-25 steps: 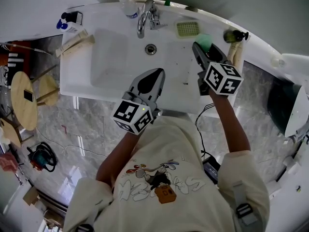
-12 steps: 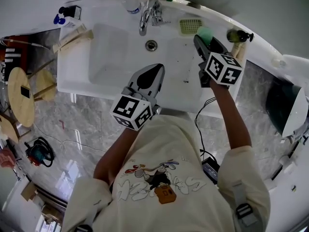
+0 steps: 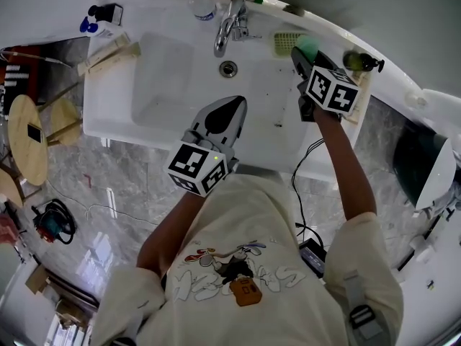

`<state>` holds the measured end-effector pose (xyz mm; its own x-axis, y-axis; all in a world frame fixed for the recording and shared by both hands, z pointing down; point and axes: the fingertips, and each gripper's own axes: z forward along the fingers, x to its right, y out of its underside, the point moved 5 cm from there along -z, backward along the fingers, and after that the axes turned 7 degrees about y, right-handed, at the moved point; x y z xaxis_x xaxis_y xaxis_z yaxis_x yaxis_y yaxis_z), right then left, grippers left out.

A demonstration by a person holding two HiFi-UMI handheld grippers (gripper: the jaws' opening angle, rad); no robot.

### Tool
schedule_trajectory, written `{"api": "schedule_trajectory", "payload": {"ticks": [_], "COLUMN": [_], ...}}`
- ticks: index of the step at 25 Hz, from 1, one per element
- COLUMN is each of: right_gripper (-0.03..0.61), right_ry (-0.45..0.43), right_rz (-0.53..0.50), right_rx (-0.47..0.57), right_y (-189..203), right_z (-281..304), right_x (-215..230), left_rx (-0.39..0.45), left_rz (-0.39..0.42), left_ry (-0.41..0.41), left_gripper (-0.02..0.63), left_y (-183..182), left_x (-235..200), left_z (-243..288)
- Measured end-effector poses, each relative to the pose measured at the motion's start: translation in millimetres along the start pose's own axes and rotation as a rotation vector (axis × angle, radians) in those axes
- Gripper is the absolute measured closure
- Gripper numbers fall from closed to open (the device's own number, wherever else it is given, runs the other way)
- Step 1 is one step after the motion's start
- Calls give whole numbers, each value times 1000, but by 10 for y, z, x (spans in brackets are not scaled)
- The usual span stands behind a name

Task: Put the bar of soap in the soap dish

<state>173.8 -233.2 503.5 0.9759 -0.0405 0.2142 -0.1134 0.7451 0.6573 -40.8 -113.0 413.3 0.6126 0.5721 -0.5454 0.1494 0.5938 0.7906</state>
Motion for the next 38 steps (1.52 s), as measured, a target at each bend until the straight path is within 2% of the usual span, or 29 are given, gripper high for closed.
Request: {"api": "schedule_trajectory", "payload": {"ticks": [17, 38], "right_gripper": [339, 339], "right_ry": [81, 145], "right_rz": [-88, -215], "right_rx": [-110, -173], "right_y": [99, 117], "right_z": [445, 671], "right_x": [102, 89], "left_rx": [-9, -8], "left_rz": [-24, -43], "left_ry": [-6, -33], "left_gripper": [606, 606], "left_y": [28, 106], "left_x": [-87, -123], "left_z": [2, -85]}}
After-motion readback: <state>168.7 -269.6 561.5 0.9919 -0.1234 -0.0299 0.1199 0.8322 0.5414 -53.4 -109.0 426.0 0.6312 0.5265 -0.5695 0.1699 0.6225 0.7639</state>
